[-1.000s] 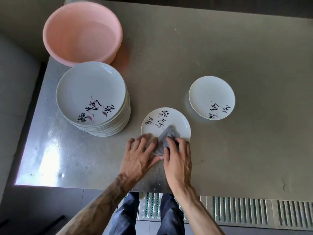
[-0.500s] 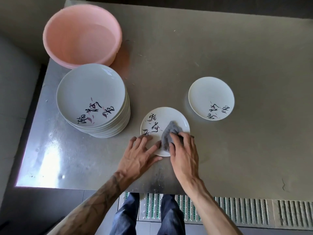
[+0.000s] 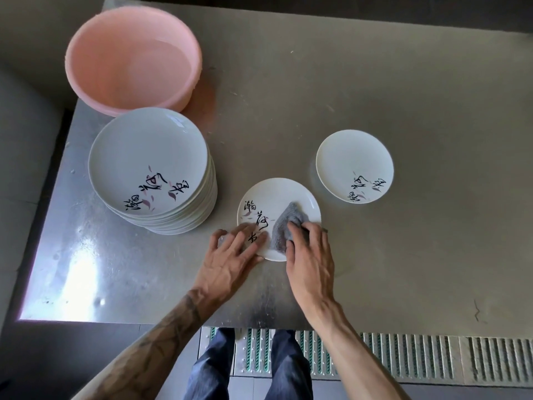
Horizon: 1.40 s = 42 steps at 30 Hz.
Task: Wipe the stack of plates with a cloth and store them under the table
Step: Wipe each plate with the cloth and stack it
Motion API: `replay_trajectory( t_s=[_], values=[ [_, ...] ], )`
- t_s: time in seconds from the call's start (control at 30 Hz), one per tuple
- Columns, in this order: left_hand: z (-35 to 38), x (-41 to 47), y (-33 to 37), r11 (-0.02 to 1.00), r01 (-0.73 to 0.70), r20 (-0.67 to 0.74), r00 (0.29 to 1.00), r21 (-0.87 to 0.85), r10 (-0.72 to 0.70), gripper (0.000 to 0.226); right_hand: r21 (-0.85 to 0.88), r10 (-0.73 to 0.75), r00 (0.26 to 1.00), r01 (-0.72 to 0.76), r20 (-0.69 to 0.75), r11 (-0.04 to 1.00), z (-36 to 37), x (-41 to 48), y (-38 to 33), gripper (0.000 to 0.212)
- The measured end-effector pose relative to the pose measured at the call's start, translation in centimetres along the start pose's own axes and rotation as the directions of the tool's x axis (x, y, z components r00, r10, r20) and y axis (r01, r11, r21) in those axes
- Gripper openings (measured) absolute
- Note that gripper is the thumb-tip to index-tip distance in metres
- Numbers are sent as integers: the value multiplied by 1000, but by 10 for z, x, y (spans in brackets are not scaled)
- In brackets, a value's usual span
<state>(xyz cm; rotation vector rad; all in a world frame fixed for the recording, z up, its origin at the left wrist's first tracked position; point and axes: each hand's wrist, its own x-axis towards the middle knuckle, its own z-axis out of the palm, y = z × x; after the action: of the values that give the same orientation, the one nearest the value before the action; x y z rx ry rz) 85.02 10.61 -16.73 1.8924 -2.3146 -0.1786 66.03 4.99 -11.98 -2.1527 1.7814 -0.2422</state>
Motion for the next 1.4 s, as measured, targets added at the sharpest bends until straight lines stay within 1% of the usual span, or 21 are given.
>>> replay_trajectory(
  t_s=[0.1,0.2,0.3,0.43,0.47,0.6,0.7,0.77,0.83,0.9,1.0,1.07,1.13,1.23,1.33,1.4],
  values=[
    [2,0,24,997,80,-9,997,-6,-80,45,-20,-3,1000,3,24,1000,6,-11,-14,42],
    [-3,2,14,996,78,-13,997,-30,-79,50,-14,-20,1000,20,23,1000,1,-2,-5,43],
    [-7,3,-2,998,56,-20,998,-22,-57,58,-48,-16,1000,17,9,999,-2,2,0,42],
    [-2,0,19,989,141,-43,989,-36,-142,58,-36,-12,1000,13,12,999,6,-12,-13,40],
    [-1,-1,20,989,140,-45,989,-45,-142,56,-25,-19,1000,19,18,999,6,-11,-12,40],
    [-7,1,-4,998,48,-7,999,-29,-48,52,-11,-48,999,48,-1,999,-1,5,5,42],
    [-2,1,10,995,97,-20,995,-34,-97,52,-32,-13,1000,13,-13,999,5,-3,-5,42],
    [1,-1,24,989,136,-58,989,-51,-139,54,-21,4,1000,-4,-8,1000,9,-12,-12,43],
    [0,-2,17,994,101,-71,992,-47,-104,53,-17,-5,1000,5,-2,1000,7,-9,-8,44],
    [-4,0,1,998,55,-34,998,-15,-55,54,-35,-21,1000,21,4,999,3,-1,0,44],
    [-2,1,-4,998,51,-5,999,29,-51,51,-27,2,1000,-2,-9,1000,3,-3,-5,43],
    [0,2,1,998,60,-12,998,35,-60,49,6,-9,1000,9,-10,1000,4,-9,-13,40],
    [-3,2,2,997,23,-21,1000,67,-22,47,64,-38,999,38,-9,997,-1,-10,-13,32],
    [-11,4,0,996,-21,-50,998,85,26,42,185,-34,999,40,-36,982,-18,-2,-6,22],
    [-26,9,8,1000,-2,-116,993,-6,1,42,313,41,982,19,-183,950,-42,4,1,27],
    [-40,15,13,996,5,-153,988,-93,-19,51,441,154,949,-17,-275,897,-59,11,7,26]
  ],
)
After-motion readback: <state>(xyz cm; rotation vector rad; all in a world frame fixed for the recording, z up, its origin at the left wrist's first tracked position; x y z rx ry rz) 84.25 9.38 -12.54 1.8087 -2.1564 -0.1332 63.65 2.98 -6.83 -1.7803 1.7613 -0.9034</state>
